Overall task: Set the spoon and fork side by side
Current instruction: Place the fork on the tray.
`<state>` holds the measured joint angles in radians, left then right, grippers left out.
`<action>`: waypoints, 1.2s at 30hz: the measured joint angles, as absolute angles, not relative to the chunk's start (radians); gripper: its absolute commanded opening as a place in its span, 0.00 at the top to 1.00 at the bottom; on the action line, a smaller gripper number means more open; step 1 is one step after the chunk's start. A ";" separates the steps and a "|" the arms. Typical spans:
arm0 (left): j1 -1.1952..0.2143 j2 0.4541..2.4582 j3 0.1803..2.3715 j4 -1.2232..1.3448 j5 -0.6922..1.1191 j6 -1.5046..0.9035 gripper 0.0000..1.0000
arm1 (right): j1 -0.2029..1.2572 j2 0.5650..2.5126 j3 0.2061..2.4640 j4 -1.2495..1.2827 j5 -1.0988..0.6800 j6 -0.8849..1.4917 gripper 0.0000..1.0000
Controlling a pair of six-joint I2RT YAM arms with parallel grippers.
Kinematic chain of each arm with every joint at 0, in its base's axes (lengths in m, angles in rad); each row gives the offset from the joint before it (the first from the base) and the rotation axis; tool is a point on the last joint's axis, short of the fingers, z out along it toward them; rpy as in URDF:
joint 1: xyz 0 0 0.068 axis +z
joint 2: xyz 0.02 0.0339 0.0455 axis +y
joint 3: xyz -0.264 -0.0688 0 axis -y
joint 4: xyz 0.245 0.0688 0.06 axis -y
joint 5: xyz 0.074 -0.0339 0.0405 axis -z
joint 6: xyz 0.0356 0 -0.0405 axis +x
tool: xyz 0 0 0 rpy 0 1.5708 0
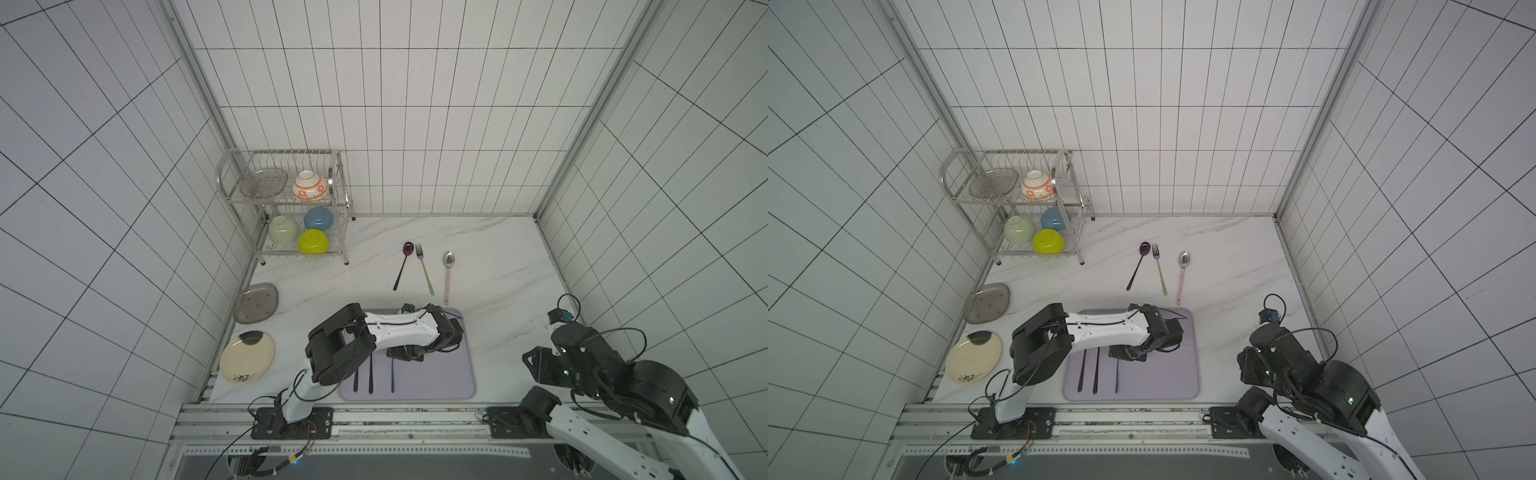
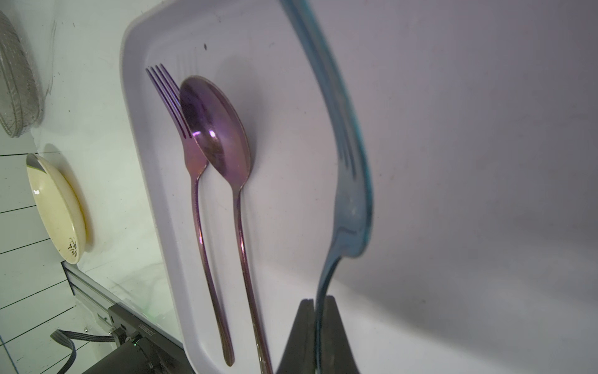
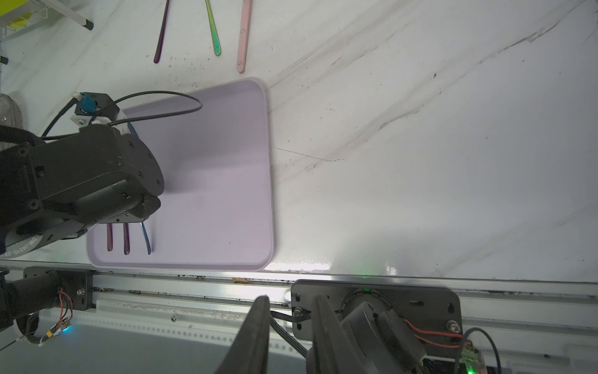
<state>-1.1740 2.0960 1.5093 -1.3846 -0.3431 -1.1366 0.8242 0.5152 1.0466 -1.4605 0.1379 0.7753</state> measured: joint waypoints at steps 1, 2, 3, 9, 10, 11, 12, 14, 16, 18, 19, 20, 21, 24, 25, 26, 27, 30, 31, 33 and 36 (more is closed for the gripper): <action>-1.176 2.101 1.509 -1.382 -0.341 -1.137 0.87 | 0.824 0.512 1.047 -1.464 0.138 0.779 0.74; -1.178 2.107 1.509 -1.378 -0.338 -1.137 0.85 | 0.824 0.509 1.047 -1.466 0.138 0.782 0.74; -1.180 2.112 1.507 -1.372 -0.335 -1.137 0.83 | 0.824 0.507 1.047 -1.468 0.138 0.783 0.74; -1.188 2.124 1.501 -1.367 -0.328 -1.137 0.74 | 0.824 0.503 1.047 -1.486 0.139 0.794 0.74; -1.189 2.124 1.501 -1.368 -0.328 -1.137 0.73 | 0.824 0.503 1.047 -1.489 0.139 0.794 0.74; -1.190 2.124 1.501 -1.369 -0.328 -1.137 0.72 | 0.824 0.503 1.047 -1.490 0.139 0.794 0.74; -1.190 2.123 1.501 -1.369 -0.328 -1.137 0.70 | 0.824 0.503 1.047 -1.492 0.139 0.794 0.74; -1.190 2.120 1.501 -1.369 -0.327 -1.138 0.67 | 0.824 0.503 1.047 -1.494 0.139 0.794 0.74; -1.190 2.114 1.501 -1.365 -0.324 -1.139 0.60 | 0.824 0.504 1.047 -1.495 0.139 0.793 0.70; -1.190 2.101 1.501 -1.354 -0.320 -1.140 0.54 | 0.824 0.509 1.048 -1.498 0.139 0.790 0.66; -1.190 2.091 1.501 -1.342 -0.318 -1.141 0.51 | 0.824 0.515 1.051 -1.502 0.139 0.788 0.64; -1.189 2.078 1.501 -1.333 -0.317 -1.141 0.48 | 0.824 0.523 1.053 -1.504 0.139 0.785 0.63; -1.187 2.061 1.501 -1.326 -0.318 -1.139 0.46 | 0.824 0.531 1.056 -1.505 0.139 0.782 0.62; -1.171 1.957 1.491 -1.308 -0.324 -1.139 0.36 | 0.824 0.565 1.066 -1.503 0.139 0.778 0.61; -1.162 1.915 1.483 -1.303 -0.329 -1.138 0.33 | 0.824 0.577 1.071 -1.501 0.138 0.777 0.61; -1.148 1.864 1.470 -1.299 -0.334 -1.134 0.31 | 0.824 0.590 1.074 -1.498 0.137 0.776 0.61; -1.130 1.810 1.455 -1.295 -0.340 -1.130 0.29 | 0.824 0.606 1.075 -1.494 0.134 0.775 0.61; -1.053 1.641 1.390 -1.287 -0.352 -1.111 0.21 | 0.824 0.680 1.075 -1.476 0.118 0.772 0.61; -1.018 1.578 1.361 -1.286 -0.354 -1.102 0.19 | 0.825 0.709 1.075 -1.467 0.111 0.771 0.61; -0.945 1.459 1.297 -1.285 -0.359 -1.082 0.16 | 0.828 0.773 1.075 -1.440 0.102 0.772 0.61; -0.837 1.271 1.203 -1.301 -0.364 -1.047 0.12 | 0.879 0.883 1.075 -1.385 0.104 0.793 0.61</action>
<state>-0.8371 1.2709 1.2034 -1.3006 -0.3645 -1.0473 0.8791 0.8825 1.0752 -1.3853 0.1043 0.7925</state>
